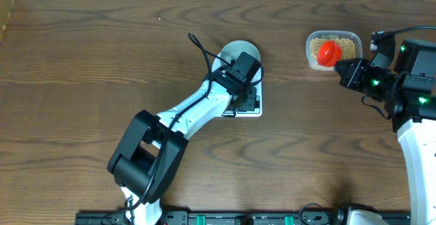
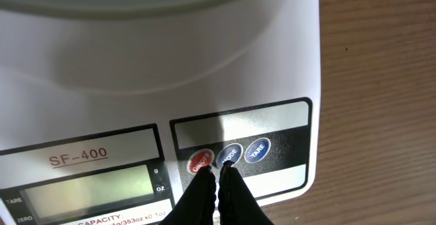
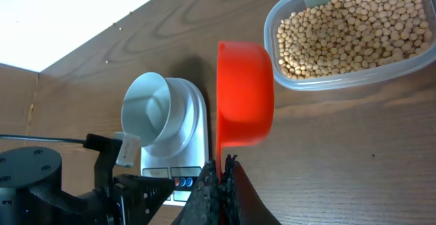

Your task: Scoop item into bowl and weigh 50g on scale

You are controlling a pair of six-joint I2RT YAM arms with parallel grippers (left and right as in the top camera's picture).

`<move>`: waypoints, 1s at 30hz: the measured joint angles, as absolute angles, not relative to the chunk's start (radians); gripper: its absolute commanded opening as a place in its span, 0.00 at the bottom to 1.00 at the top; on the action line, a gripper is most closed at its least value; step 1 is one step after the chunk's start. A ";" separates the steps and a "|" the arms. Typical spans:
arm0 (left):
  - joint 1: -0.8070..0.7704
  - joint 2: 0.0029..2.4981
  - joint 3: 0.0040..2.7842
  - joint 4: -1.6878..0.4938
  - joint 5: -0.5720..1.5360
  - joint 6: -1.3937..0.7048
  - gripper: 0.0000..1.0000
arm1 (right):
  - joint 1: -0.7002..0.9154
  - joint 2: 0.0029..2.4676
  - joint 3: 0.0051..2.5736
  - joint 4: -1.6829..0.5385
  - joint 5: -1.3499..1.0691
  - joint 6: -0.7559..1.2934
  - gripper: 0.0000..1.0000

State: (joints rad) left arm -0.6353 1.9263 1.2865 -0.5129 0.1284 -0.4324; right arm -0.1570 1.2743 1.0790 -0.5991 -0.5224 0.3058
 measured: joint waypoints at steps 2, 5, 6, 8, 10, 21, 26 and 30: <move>-0.635 1.926 1.287 -0.513 0.128 -0.422 0.08 | -0.157 1.274 1.079 -0.599 -0.522 0.305 0.01; -0.635 1.926 1.287 -0.513 0.128 -0.415 0.08 | -0.157 1.274 1.079 -0.600 -0.522 0.305 0.01; -0.635 1.926 1.287 -0.513 0.128 -0.413 0.08 | -0.157 1.274 1.079 -0.600 -0.522 0.305 0.01; -0.635 1.926 1.287 -0.513 0.128 -0.406 0.07 | -0.157 1.274 1.079 -0.600 -0.522 0.305 0.01; -0.635 1.926 1.287 -0.513 0.128 -0.392 0.07 | -0.157 1.274 1.079 -0.600 -0.522 0.305 0.01; -0.635 1.926 1.287 -0.513 0.127 -0.353 0.07 | -0.157 1.274 1.079 -0.601 -0.522 0.302 0.01; -0.635 1.926 1.285 -0.507 0.127 -0.340 0.08 | -0.157 1.274 1.079 -0.601 -0.522 0.302 0.01; -0.635 1.926 1.269 -0.493 0.127 -0.339 0.07 | -0.157 1.274 1.079 -0.602 -0.522 0.302 0.01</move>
